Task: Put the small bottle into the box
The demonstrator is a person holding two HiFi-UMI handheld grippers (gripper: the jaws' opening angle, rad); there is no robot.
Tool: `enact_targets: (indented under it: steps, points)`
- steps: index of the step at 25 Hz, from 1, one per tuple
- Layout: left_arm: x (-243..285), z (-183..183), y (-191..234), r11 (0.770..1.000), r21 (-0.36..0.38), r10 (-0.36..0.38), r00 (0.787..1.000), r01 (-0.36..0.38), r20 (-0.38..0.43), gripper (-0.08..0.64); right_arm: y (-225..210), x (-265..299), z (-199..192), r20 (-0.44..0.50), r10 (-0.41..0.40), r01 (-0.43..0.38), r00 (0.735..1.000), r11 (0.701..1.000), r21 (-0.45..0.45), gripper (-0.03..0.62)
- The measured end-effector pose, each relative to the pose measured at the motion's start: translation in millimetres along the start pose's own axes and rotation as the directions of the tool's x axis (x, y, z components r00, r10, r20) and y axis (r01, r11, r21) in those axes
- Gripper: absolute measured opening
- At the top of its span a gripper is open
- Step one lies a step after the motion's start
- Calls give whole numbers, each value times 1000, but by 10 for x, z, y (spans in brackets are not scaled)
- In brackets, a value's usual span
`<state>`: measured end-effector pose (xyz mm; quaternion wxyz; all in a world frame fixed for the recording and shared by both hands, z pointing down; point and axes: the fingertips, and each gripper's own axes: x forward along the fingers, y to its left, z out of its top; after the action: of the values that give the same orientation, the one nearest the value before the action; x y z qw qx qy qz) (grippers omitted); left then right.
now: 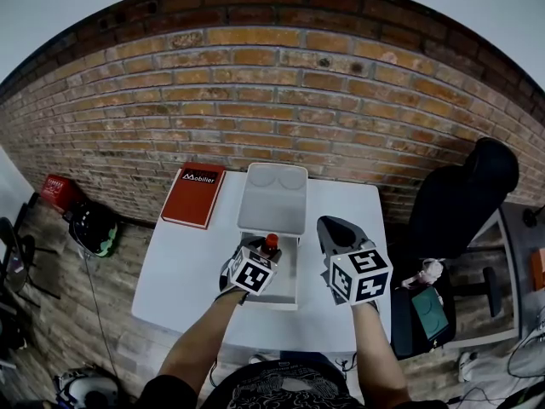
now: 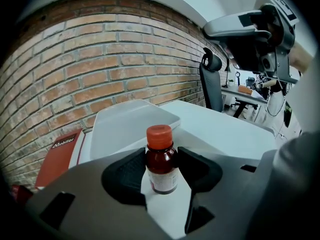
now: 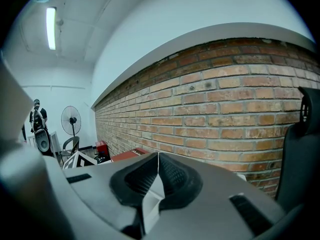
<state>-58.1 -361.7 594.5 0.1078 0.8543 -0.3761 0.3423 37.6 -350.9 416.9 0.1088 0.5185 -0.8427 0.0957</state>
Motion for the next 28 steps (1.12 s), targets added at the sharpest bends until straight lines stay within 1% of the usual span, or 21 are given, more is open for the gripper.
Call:
enact_targets:
  steps: [7,11,19,28]
  points:
    - [-39,-59,17,1000,7,5,1000,-5,-26,216,48,7,5,0,9,-9,1000,1000,-6,21]
    - [-40,-96,-3,999,35,15,999,-13,-41,216,76,6,-21,-7,15,-15,1000,1000,-6,21]
    - [-80,-118,0,999,45,23,999,-21,-40,216,131,7,-47,-11,20,-20,1000,1000,-5,21]
    - [-189,-142,9,999,35,39,999,-38,-22,216,224,0,-46,-7,34,-34,999,999,-7,21]
